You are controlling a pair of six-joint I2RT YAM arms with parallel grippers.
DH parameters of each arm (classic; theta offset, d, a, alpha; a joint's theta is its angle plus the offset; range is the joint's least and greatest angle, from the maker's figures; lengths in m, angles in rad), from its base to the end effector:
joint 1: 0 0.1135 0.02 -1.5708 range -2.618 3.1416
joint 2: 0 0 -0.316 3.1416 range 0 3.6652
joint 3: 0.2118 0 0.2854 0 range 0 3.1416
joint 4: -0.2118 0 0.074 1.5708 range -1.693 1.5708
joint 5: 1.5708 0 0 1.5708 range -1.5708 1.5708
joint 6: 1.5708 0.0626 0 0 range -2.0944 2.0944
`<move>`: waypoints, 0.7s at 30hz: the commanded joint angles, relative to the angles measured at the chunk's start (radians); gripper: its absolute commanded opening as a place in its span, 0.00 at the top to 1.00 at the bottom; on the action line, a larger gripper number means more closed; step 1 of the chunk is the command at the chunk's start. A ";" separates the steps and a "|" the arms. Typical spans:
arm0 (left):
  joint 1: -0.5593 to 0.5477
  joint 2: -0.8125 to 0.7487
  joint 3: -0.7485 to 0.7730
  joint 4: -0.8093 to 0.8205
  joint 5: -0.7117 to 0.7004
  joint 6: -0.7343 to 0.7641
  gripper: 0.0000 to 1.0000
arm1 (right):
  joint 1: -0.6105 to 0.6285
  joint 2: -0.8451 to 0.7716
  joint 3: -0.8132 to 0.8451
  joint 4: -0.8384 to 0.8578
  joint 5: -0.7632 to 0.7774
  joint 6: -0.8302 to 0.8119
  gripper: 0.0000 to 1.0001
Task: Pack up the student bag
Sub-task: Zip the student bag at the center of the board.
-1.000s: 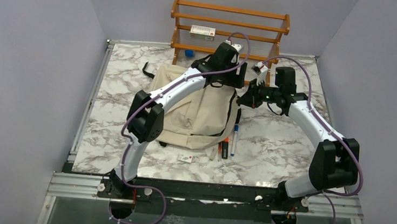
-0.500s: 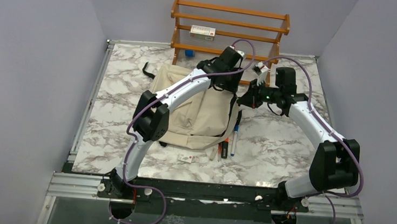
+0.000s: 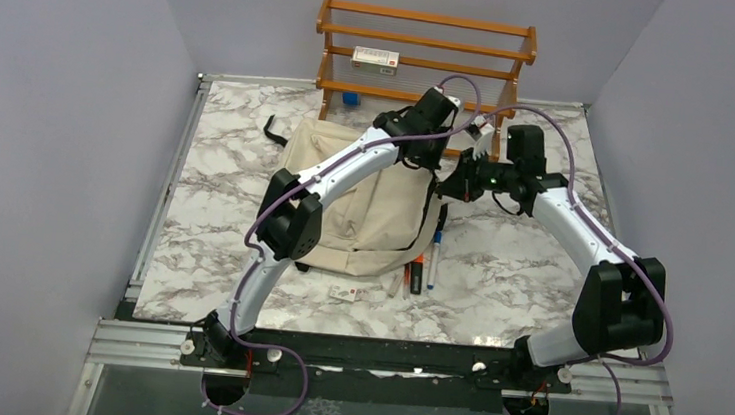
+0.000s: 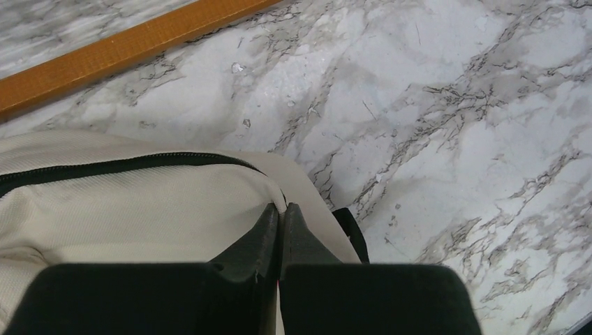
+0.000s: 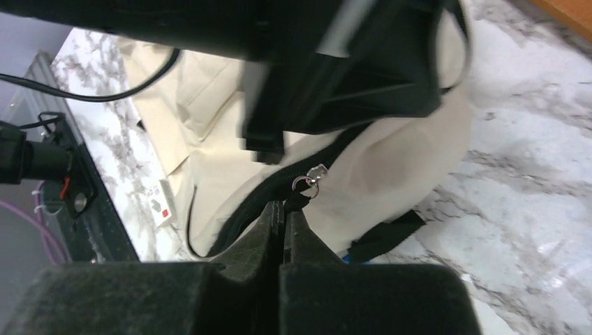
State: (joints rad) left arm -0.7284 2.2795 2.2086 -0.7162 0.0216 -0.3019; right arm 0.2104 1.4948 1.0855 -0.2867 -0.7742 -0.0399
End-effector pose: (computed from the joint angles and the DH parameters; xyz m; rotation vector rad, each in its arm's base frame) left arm 0.4503 -0.4035 0.2967 0.5228 2.3631 -0.5155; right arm 0.3498 0.1194 0.2964 -0.6783 2.0924 0.9637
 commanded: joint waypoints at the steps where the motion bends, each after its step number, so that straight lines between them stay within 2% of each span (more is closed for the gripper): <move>1: 0.013 0.055 0.079 0.025 -0.048 -0.005 1.00 | 0.076 -0.069 0.016 -0.032 -0.059 0.076 0.99; 21: 0.131 0.127 0.170 0.085 -0.035 -0.051 1.00 | 0.339 -0.191 -0.186 -0.013 -0.003 0.212 1.00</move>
State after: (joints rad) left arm -0.6453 2.3836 2.3318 -0.7280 0.0349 -0.3439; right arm 0.4866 1.3525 0.9306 -0.2901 -0.6964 0.1097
